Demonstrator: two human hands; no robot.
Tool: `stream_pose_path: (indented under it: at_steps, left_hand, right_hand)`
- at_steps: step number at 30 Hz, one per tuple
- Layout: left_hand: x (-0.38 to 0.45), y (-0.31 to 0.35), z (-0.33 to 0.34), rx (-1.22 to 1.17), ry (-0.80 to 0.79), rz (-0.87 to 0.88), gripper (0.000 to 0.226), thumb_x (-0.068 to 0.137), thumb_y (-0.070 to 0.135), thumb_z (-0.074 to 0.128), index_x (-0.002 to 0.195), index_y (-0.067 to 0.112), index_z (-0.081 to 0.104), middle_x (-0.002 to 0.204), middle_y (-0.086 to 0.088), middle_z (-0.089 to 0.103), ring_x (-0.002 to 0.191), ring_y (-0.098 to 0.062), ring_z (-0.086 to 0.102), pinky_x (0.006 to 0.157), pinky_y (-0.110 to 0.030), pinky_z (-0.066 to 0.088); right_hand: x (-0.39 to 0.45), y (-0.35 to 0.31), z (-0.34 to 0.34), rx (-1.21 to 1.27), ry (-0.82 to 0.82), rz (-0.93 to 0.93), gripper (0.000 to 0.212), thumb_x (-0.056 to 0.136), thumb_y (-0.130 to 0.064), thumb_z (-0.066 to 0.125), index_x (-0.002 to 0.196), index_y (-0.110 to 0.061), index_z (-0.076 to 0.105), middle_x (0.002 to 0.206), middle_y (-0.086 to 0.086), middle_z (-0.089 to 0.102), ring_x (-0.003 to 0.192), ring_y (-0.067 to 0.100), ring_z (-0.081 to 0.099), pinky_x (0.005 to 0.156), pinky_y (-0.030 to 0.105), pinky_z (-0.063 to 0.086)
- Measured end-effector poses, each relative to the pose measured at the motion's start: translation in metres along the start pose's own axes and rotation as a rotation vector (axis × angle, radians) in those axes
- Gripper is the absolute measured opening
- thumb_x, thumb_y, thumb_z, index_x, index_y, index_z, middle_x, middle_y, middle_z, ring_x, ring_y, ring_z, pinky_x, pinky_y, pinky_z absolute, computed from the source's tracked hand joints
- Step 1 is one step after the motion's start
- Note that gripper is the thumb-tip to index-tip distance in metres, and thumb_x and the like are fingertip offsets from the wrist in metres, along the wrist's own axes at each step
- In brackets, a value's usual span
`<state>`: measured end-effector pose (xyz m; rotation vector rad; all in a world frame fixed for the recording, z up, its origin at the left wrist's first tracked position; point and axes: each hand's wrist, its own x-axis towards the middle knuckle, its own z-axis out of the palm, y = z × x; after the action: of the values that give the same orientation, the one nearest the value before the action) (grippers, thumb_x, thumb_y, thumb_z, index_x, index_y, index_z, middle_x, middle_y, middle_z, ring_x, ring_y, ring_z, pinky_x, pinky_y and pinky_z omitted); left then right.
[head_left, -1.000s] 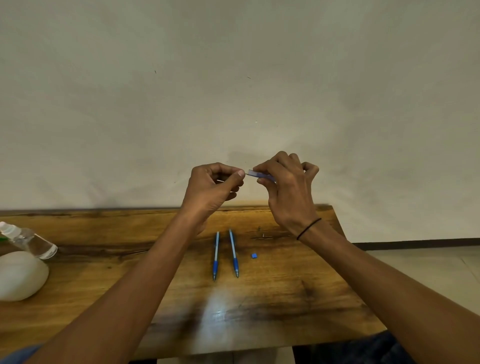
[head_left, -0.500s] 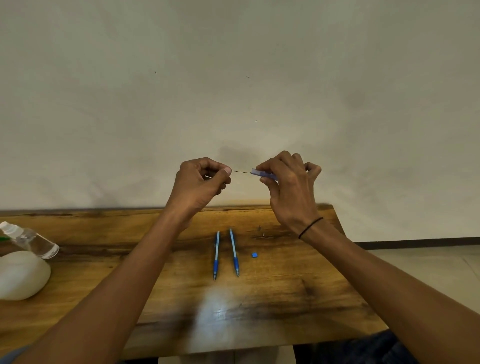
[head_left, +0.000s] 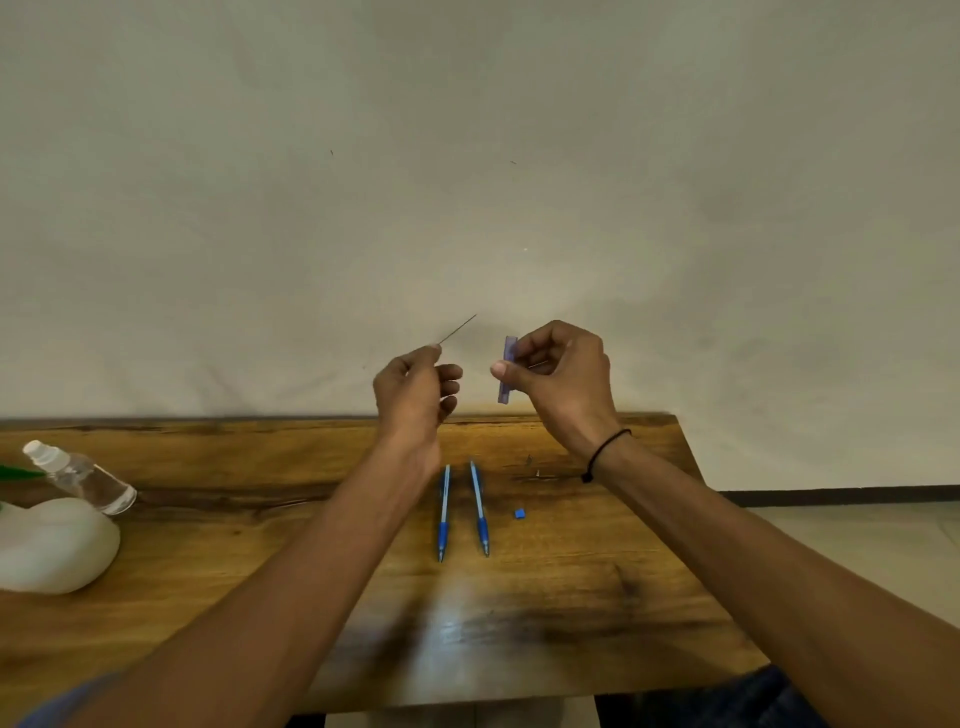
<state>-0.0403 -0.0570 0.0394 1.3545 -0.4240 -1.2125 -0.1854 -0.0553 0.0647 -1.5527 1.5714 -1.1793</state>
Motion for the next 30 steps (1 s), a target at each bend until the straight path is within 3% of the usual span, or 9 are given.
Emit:
stream_pose_path:
  at_steps: [6,12,16,19,21,23,25,28,30]
  left_hand:
    - [-0.008,-0.023,0.022,-0.072,0.047,0.022,0.015,0.102,0.021,0.059,0.114,0.013,0.065,0.081,-0.001,0.073,0.068,-0.011,0.066,0.058,-0.026,0.053]
    - [-0.005,-0.024,0.018,-0.089,0.154,0.067,0.015,0.102,0.021,0.060,0.114,0.013,0.064,0.106,-0.007,0.074,0.098,-0.022,0.071,0.085,-0.042,0.061]
    - [-0.004,-0.021,0.018,-0.176,0.156,0.094,0.005,0.104,0.019,0.059,0.107,0.018,0.063,0.097,0.002,0.073,0.075,0.001,0.075,0.075,-0.028,0.058]
    - [-0.001,-0.021,0.018,-0.144,0.166,0.130,0.004,0.105,0.023,0.058,0.104,0.024,0.062,0.103,0.000,0.068,0.085,-0.009,0.072,0.080,-0.032,0.058]
    - [-0.001,-0.020,0.018,-0.102,0.169,0.145,0.004,0.104,0.027,0.059,0.102,0.027,0.063,0.094,0.000,0.064,0.071,-0.012,0.060,0.062,-0.029,0.053]
    - [0.000,-0.020,0.016,-0.099,0.159,0.157,0.005,0.104,0.028,0.059,0.101,0.026,0.063,0.084,-0.001,0.061,0.054,-0.005,0.050,0.046,-0.021,0.042]
    - [0.001,-0.021,0.011,-0.112,0.134,0.155,0.005,0.104,0.027,0.060,0.100,0.025,0.062,0.080,-0.004,0.063,0.043,-0.001,0.048,0.042,-0.019,0.037]
    - [0.003,-0.024,0.002,-0.108,0.097,0.151,0.005,0.104,0.025,0.061,0.100,0.026,0.062,0.084,-0.013,0.060,0.042,-0.001,0.048,0.045,-0.018,0.041]
    - [0.003,-0.025,-0.001,-0.095,0.086,0.158,0.004,0.104,0.025,0.061,0.100,0.026,0.062,0.083,-0.014,0.059,0.042,-0.001,0.049,0.046,-0.020,0.039]
  right_hand:
    - [-0.012,-0.009,0.021,0.076,-0.021,0.058,0.017,0.077,-0.011,0.089,0.086,-0.006,0.074,0.079,0.008,0.075,0.073,0.020,0.075,0.073,0.037,0.064]
    - [-0.018,-0.016,0.031,0.153,-0.111,0.096,0.008,0.085,-0.006,0.082,0.090,-0.002,0.078,0.081,0.012,0.077,0.076,0.022,0.077,0.072,0.039,0.066]
    - [-0.018,-0.016,0.029,0.242,-0.205,0.138,0.006,0.089,0.001,0.075,0.094,0.002,0.077,0.082,0.014,0.076,0.078,0.022,0.076,0.069,0.032,0.064]
    - [-0.015,-0.014,0.021,0.261,-0.265,0.128,0.008,0.090,0.004,0.072,0.097,0.003,0.076,0.082,0.013,0.075,0.071,0.016,0.074,0.067,0.028,0.062]
    - [-0.010,-0.009,0.014,0.239,-0.278,0.117,0.009,0.091,0.005,0.071,0.098,0.002,0.076,0.083,0.015,0.074,0.069,0.017,0.073,0.065,0.029,0.061]
    - [-0.003,0.002,0.008,0.105,-0.277,0.076,0.010,0.091,0.005,0.071,0.097,-0.002,0.075,0.083,0.014,0.073,0.070,0.020,0.073,0.063,0.030,0.062]
    - [0.005,0.020,0.002,-0.198,-0.320,-0.026,0.010,0.091,0.001,0.072,0.096,-0.007,0.074,0.083,0.008,0.073,0.068,0.018,0.071,0.063,0.030,0.063]
    - [0.009,0.052,-0.002,-0.617,-0.614,-0.105,0.009,0.090,-0.005,0.073,0.096,-0.011,0.074,0.091,0.004,0.073,0.081,0.016,0.069,0.076,0.034,0.061]
    - [0.004,0.074,0.002,-0.822,-0.802,-0.141,0.010,0.090,-0.011,0.074,0.099,-0.014,0.072,0.099,0.004,0.072,0.091,0.021,0.068,0.077,0.036,0.057]
